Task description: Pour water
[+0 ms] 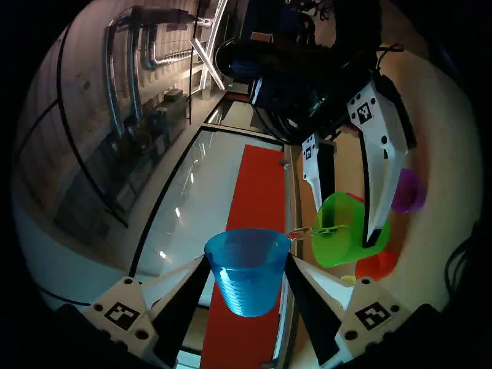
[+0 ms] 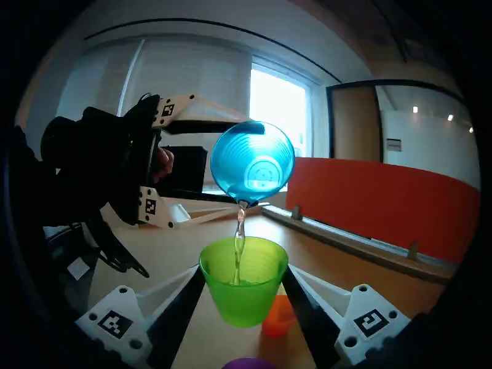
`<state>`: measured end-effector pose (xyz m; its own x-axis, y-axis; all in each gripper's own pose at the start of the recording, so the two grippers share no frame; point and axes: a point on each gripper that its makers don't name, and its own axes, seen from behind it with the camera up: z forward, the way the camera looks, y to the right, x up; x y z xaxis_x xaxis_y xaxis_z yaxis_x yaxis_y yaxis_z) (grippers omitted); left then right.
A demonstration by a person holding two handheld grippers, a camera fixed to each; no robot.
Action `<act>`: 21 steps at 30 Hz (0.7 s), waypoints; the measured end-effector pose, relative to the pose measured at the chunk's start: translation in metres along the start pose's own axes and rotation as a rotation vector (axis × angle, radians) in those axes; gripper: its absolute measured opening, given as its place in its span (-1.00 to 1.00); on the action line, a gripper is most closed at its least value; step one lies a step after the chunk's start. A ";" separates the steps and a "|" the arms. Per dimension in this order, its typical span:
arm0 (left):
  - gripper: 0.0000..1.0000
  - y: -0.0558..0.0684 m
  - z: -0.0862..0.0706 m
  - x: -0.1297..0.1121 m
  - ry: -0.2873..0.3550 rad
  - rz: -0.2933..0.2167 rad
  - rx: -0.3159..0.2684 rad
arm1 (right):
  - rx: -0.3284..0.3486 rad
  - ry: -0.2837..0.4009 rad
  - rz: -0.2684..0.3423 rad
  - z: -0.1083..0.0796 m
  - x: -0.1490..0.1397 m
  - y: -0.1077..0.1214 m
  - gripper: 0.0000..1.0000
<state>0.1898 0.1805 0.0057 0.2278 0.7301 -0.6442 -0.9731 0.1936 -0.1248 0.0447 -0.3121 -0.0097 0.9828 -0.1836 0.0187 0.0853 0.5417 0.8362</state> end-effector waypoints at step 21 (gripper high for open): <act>0.70 -0.007 0.001 0.002 -0.002 0.119 0.009 | -0.005 0.004 -0.005 -0.001 0.001 0.000 0.77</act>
<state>0.1968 0.1816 0.0056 0.1110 0.7497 -0.6524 -0.9929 0.1116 -0.0408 0.0459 -0.3115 -0.0102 0.9830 -0.1830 0.0123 0.0909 0.5446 0.8338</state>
